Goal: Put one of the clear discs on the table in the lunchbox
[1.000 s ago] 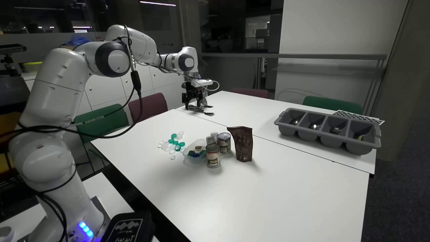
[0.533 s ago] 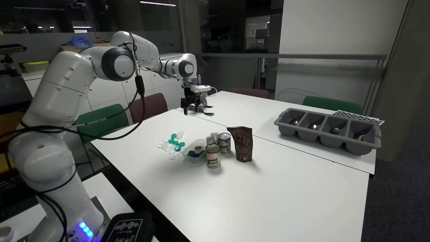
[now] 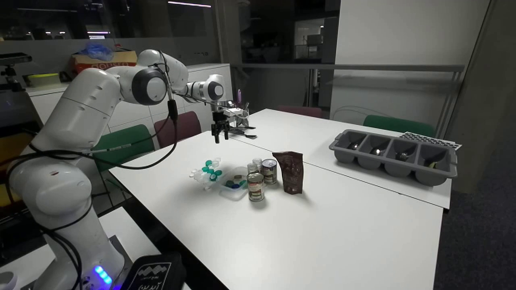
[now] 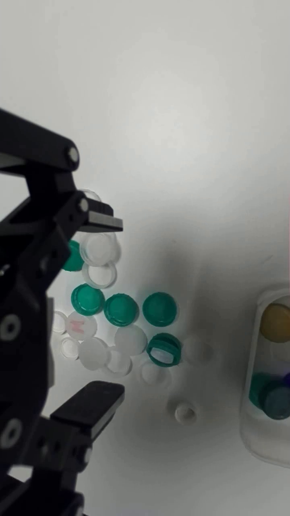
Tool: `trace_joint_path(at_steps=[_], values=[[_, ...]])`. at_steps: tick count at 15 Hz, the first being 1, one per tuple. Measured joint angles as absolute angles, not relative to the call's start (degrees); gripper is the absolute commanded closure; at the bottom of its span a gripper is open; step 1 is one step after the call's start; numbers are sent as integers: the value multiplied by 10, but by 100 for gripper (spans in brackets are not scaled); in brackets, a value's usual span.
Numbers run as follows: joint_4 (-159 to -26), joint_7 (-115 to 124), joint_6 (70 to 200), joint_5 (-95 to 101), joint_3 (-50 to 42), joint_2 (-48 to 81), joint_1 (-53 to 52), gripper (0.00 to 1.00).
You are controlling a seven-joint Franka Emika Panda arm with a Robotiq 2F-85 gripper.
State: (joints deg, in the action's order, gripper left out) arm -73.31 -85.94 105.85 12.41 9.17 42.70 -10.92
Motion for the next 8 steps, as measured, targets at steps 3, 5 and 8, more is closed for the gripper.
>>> trace_joint_path(at_steps=[3,5,8], values=[[-721,-888,1059,130,96,442,-122,0],[-718,-909,1061,130,98,450,-126,0],[-715,-941,1074,129,100,462,-125,0]])
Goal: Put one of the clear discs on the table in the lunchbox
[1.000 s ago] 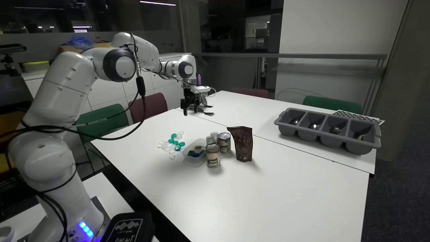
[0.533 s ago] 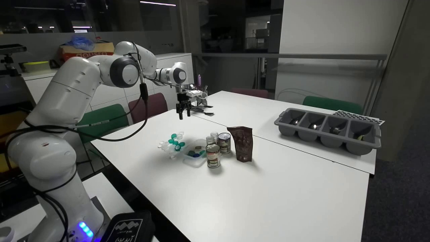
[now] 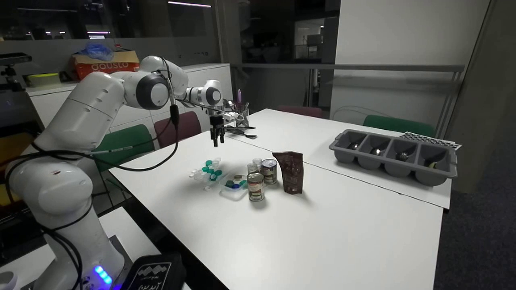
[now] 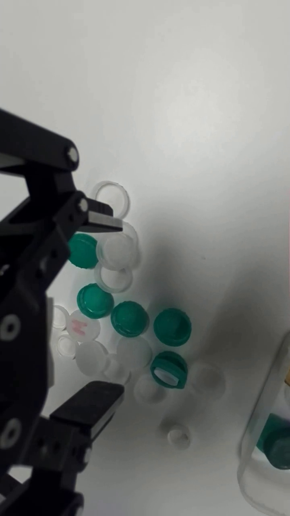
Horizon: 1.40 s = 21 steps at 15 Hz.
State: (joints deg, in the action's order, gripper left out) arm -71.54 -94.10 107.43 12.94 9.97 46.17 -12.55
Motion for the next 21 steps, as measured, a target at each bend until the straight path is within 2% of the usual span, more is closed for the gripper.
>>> trace_joint_path(at_steps=[12,21], values=[[-714,-1044,1103,38,135,516,-91,0],[-714,-1030,1059,-33,140,523,-68,0]])
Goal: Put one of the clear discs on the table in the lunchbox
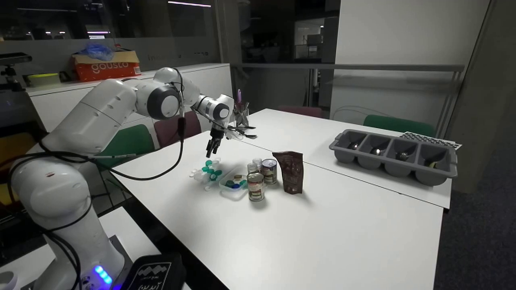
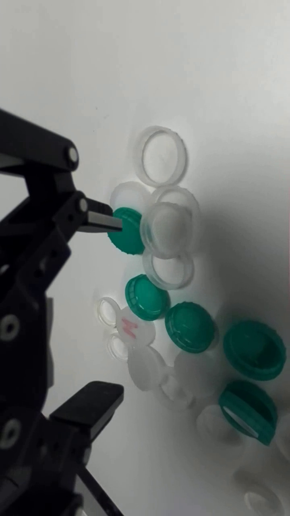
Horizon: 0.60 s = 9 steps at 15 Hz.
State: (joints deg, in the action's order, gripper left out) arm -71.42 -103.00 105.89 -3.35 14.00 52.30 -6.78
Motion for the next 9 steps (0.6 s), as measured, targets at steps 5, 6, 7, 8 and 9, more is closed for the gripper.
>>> trace_joint_path(at_steps=[5,6,7,8,9], values=[[-713,-1015,1057,-32,136,532,-66,0],[-713,-1013,1057,-32,135,534,-66,0],[-713,-1012,1057,-32,135,535,-66,0],[-713,-1011,1057,-32,134,535,-66,0],[-713,-1010,1057,-32,134,535,-66,0]])
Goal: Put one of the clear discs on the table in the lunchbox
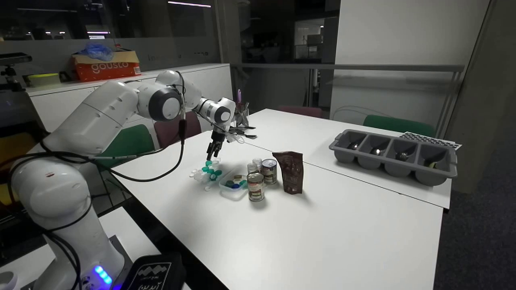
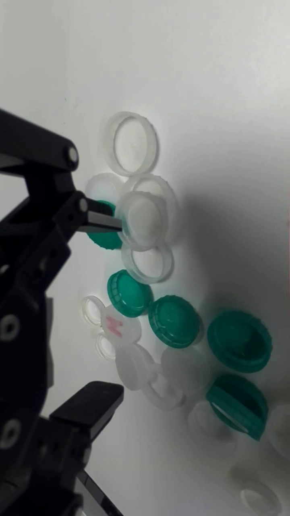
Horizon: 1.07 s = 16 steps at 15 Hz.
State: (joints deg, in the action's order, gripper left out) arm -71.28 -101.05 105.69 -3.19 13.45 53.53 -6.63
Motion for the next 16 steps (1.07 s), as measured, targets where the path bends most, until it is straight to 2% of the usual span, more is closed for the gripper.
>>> trace_joint_path(at_steps=[16], values=[[-712,-1026,1059,21,132,551,-77,0]])
